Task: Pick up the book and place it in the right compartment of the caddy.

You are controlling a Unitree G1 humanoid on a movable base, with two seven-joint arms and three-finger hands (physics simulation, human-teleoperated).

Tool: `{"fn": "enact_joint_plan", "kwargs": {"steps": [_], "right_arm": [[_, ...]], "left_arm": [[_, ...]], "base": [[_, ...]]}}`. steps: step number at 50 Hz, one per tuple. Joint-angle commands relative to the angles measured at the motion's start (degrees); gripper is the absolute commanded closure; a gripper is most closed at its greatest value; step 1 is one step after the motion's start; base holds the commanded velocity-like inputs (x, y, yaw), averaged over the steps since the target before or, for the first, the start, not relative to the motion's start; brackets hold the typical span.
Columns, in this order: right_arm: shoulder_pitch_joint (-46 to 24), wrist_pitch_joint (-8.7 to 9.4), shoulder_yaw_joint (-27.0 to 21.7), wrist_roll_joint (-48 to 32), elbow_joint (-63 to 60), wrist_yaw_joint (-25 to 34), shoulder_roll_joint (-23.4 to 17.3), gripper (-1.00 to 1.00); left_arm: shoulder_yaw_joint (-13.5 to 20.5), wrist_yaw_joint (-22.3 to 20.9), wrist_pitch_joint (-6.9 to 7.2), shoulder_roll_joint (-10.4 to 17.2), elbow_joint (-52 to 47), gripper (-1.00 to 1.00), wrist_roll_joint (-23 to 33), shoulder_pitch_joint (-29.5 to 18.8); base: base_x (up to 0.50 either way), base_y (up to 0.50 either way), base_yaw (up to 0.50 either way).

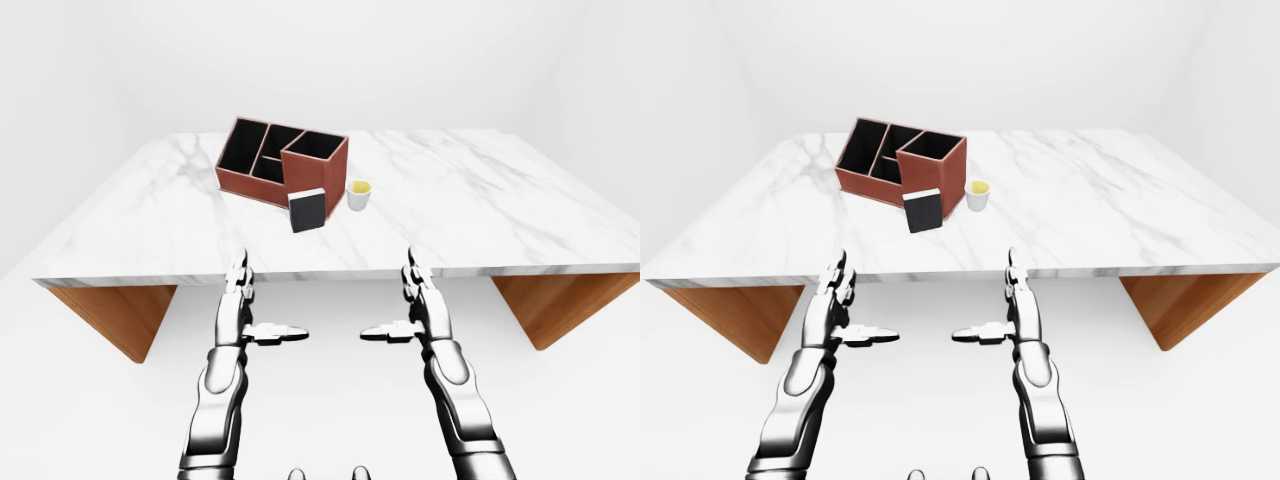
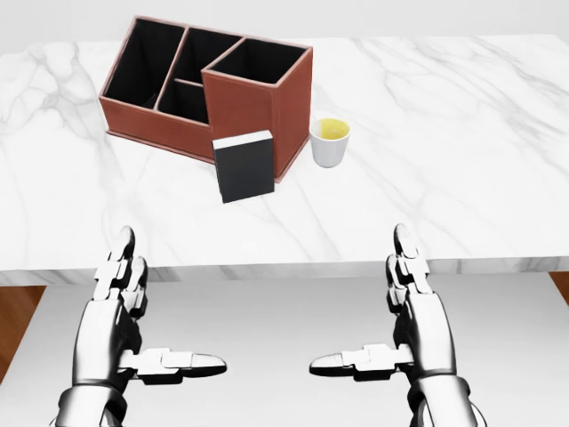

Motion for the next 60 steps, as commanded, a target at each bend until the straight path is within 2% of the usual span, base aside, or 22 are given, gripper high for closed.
{"fn": "enact_joint_plan", "kwargs": {"steps": [1,6,12,15,16,17,18,20,21,22,25,28,29,32,36,45,48,50,53,55,59,60], "right_arm": [[-0.09,-1.02,-0.15,-1.22,2.29,2.19,-0.54,-1.0],[0.04,-0.27,0.27,-1.97,1.43,2.28,-0.38,-1.0],[0.24,-1.13,0.65,-2.84,2.65,2.38,-0.27,-1.0],[0.34,-0.77,0.81,-3.05,2.46,2.55,-0.23,-1.0],[0.59,-0.23,0.92,-2.95,1.99,2.84,-0.21,-1.0],[0.59,-1.02,0.92,-3.81,1.85,1.94,-0.18,-1.0],[0.67,0.41,1.36,-4.27,1.2,2.17,-0.17,-1.0],[0.71,-0.22,1.89,-6.16,0.88,1.47,-0.3,-1.0],[0.74,-0.32,2.09,-6.93,0.68,1.28,-0.3,-1.0],[0.83,0.31,2.08,-6.39,0.25,1.57,0.03,-1.0],[0.73,-0.05,2.47,-6.94,0.49,1.55,0.12,-1.0],[0.55,0.78,2.62,-7.13,-0.35,1.74,0.16,-1.0],[0.5,0.53,2.6,-7.1,-0.14,1.76,0.17,-1.0],[0.65,1.31,2.6,-7.21,-1.32,2.07,0.06,-1.0],[0.66,1.06,2.45,-7.33,-1.3,2.21,-0.06,-1.0],[0.6,2.22,1.7,-7.09,-2.77,2.82,-0.32,-1.0],[0.31,1.85,1.28,-7.5,-2.38,2.29,-0.48,-1.0],[0.08,3.28,0.78,-6.95,-3.3,2.84,-0.69,-1.0],[-0.27,3.32,0.64,-7.72,-2.45,2.72,-0.97,-1.0],[-0.34,4.08,0.69,-7.99,-2.73,2.94,-0.97,-1.0],[-0.19,4.36,1.13,-9.31,-3.26,3.22,-1.05,-1.0],[-0.09,4.97,1.4,-9.68,-3.96,3.63,-1.07,-1.0]], "left_arm": [[1.7,-2.04,1.04,0.89,-2.32,-1.0,-0.65,0.71],[1.76,-2.08,0.97,0.87,-2.28,-1.0,-0.39,0.5],[2.19,-2.26,0.59,1.01,-2.07,-1.0,-0.62,0.36],[2.38,-2.3,0.35,1.11,-1.87,-1.0,-0.62,0.29],[2.46,-2.32,0.14,1.13,-1.61,-1.0,-0.63,0.26],[2.49,-2.38,-0.12,1.16,-1.3,-1.0,-0.63,0.21],[2.44,-2.62,-1.04,1.33,-0.35,-1.0,-0.32,0.08],[2.52,-2.68,-1.89,1.36,0.46,-1.0,-0.15,-0.17],[2.55,-2.74,-2.02,1.37,0.59,-1.0,-0.15,-0.21],[2.59,-2.76,-2.21,1.38,0.8,-1.0,-0.16,-0.29],[2.68,-2.82,-2.39,1.45,1.1,-1.0,-0.17,-0.47],[2.72,-2.8,-2.54,1.45,1.28,-1.0,-0.14,-0.51],[2.71,-2.82,-2.59,1.46,1.34,-1.0,-0.12,-0.49],[2.68,-2.9,-2.6,1.46,1.1,-1.0,-0.09,-0.35],[2.72,-2.93,-2.5,1.49,0.83,-1.0,-0.06,-0.38],[2.76,-2.92,-2.58,1.49,0.91,-1.0,0.0,-0.53],[2.84,-2.94,-2.08,1.5,0.37,-1.0,-0.23,-0.64],[3.0,-2.97,-1.79,1.54,-0.06,-1.0,-0.55,-0.94],[3.15,-2.88,-1.8,1.62,0.44,-1.0,-0.76,-1.59],[3.18,-2.88,-1.31,1.67,0.41,-1.0,-1.0,-1.95],[3.15,-2.72,-1.02,1.73,0.38,-1.0,-1.09,-2.49],[3.06,-2.68,-0.76,1.71,0.19,-1.0,-1.08,-2.68]], "base": [[0.0,0.0,0.0],[0.0,0.0,0.0],[0.0,0.0,0.0],[0.0,0.0,0.0],[0.0,0.0,0.0],[0.0,0.0,0.0],[0.0,0.34,0.0],[0.0,0.5,0.0],[0.0,0.5,0.0],[0.0,0.5,0.0],[0.0,0.5,0.0],[0.0,0.5,0.0],[0.0,0.5,0.0],[0.0,0.5,0.0],[0.0,0.5,0.0],[0.0,0.5,0.0],[0.0,0.26,0.0],[0.0,0.0,0.0],[0.0,0.0,0.0],[0.0,0.0,0.0],[0.0,0.0,0.0],[0.0,0.0,0.0]]}}
